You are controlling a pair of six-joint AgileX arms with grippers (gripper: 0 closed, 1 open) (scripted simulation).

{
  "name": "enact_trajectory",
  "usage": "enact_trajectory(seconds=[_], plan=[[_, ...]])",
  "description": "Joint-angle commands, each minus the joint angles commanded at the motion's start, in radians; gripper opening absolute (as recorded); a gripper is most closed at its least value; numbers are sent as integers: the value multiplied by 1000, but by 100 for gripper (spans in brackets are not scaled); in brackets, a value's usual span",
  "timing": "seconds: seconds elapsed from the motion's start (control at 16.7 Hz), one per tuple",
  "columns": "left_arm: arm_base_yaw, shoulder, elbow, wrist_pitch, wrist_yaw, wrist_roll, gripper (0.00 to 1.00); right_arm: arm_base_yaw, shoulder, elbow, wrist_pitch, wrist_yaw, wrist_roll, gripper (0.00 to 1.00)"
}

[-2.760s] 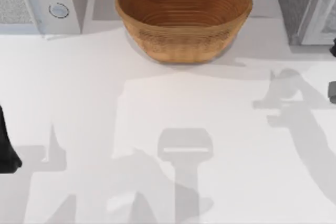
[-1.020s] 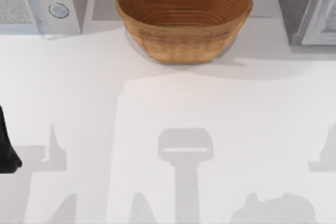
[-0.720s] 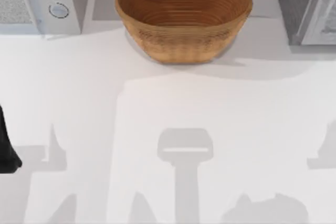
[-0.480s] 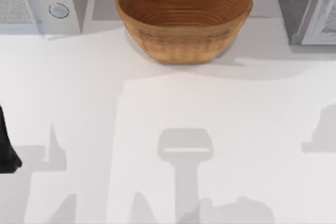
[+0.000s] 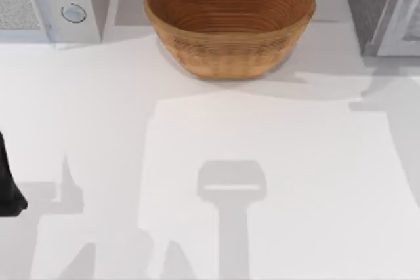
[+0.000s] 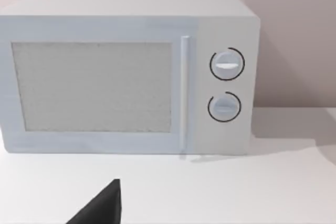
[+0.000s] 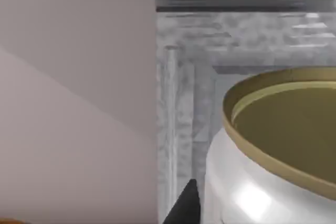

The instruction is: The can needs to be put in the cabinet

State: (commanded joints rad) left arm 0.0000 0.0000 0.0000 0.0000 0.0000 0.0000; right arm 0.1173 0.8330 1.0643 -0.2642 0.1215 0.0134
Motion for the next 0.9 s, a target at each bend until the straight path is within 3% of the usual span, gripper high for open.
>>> enact_trajectory(seconds=[0.42,0.9], plan=[[0,0,0,0,0,0,100,54,404,561,-127,60,3,0],[0,0,0,0,0,0,100,68,496,681,-156,73,3,0]])
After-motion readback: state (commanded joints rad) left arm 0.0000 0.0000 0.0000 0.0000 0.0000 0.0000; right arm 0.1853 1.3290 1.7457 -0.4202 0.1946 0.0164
